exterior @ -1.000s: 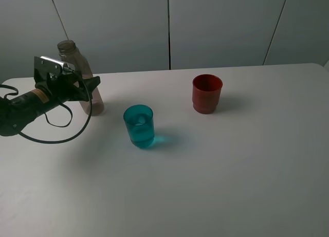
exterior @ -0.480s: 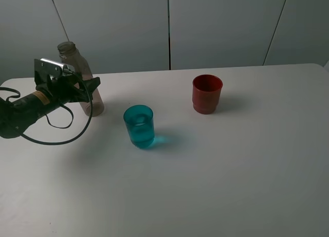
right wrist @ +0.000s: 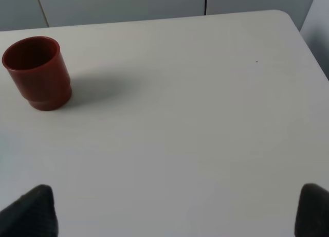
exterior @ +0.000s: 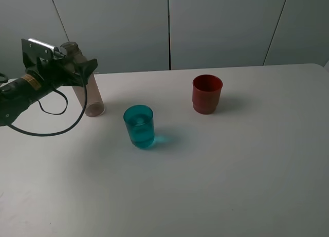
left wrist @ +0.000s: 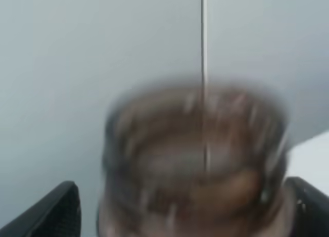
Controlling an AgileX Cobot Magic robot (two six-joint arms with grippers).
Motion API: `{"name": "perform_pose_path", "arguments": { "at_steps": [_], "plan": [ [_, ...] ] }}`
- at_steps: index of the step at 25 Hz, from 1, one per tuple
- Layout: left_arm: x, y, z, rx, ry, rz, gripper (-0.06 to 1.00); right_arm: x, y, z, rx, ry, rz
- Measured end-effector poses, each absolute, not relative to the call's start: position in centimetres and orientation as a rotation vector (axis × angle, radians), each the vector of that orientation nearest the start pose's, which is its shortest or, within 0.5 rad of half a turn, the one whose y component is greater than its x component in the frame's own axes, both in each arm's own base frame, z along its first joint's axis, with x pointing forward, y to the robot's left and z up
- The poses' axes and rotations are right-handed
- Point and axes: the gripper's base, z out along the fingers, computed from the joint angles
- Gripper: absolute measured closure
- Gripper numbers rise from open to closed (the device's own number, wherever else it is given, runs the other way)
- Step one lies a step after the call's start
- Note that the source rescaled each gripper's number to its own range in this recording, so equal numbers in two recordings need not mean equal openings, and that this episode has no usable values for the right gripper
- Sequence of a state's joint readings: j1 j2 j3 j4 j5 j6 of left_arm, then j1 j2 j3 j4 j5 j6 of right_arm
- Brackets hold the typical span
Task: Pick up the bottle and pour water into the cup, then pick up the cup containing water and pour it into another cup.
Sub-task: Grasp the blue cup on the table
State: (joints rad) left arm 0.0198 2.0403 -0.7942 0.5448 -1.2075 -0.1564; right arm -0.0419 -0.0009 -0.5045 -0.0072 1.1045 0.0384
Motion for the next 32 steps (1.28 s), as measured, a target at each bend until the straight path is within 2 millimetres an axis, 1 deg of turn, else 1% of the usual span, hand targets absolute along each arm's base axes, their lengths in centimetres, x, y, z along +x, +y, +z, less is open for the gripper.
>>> {"name": "perform_pose_path", "arguments": {
  "at_steps": [2, 5, 8, 11, 13, 16, 19, 21, 23, 26, 31, 32],
  "plan": [
    [36.1, -3.8, 15.7, 0.449, 1.472, -0.328, -0.02, -0.7, 0.0, 27.5, 0.084, 2.081, -0.011],
    [35.5, -3.9, 19.3, 0.491, 1.411, -0.285, -0.02, -0.7, 0.0, 27.5, 0.084, 2.081, -0.011],
    [34.6, -3.9, 22.6, 0.505, 1.411, -0.277, -0.02, -0.7, 0.0, 27.5, 0.084, 2.081, -0.011],
    [33.3, -4.2, 25.2, 0.508, 1.469, -0.282, -0.02, -0.7, 0.0, 27.5, 0.084, 2.081, -0.011],
    [32.3, -4.9, 26.8, 0.501, 1.516, -0.278, -0.02, -0.7, 0.0, 27.5, 0.084, 2.081, -0.011],
    [30.5, -6.2, 29.5, 0.515, 1.5, -0.267, -0.03, -0.7, 0.0, 27.5, 0.087, 2.081, -0.009],
    [28.7, -7.4, 31.6, 0.5, 1.468, -0.326, -0.03, -0.7, 0.0, 27.5, 0.087, 2.081, -0.009],
    [27.8, -8.3, 32.4, 0.489, 1.474, -0.388, -0.03, -0.7, 0.0, 27.5, 0.087, 2.081, -0.009],
    [27.2, -9.0, 32.5, 0.495, 1.507, -0.411, -0.03, -0.7, 0.0, 27.5, 0.087, 2.081, -0.009],
    [26.8, -10.0, 31.8, 0.514, 1.576, -0.433, -0.03, -0.7, 0.0, 27.5, 0.087, 2.081, -0.009],
    [25.5, -11.6, 29.8, 0.528, 1.631, -0.494, -0.03, -0.7, 0.0, 27.5, 0.085, 2.081, -0.01],
    [25.2, -11.7, 29.3, 0.522, 1.643, -0.496, -0.03, -0.7, 0.0, 27.5, 0.085, 2.081, -0.01]
  ]
}}
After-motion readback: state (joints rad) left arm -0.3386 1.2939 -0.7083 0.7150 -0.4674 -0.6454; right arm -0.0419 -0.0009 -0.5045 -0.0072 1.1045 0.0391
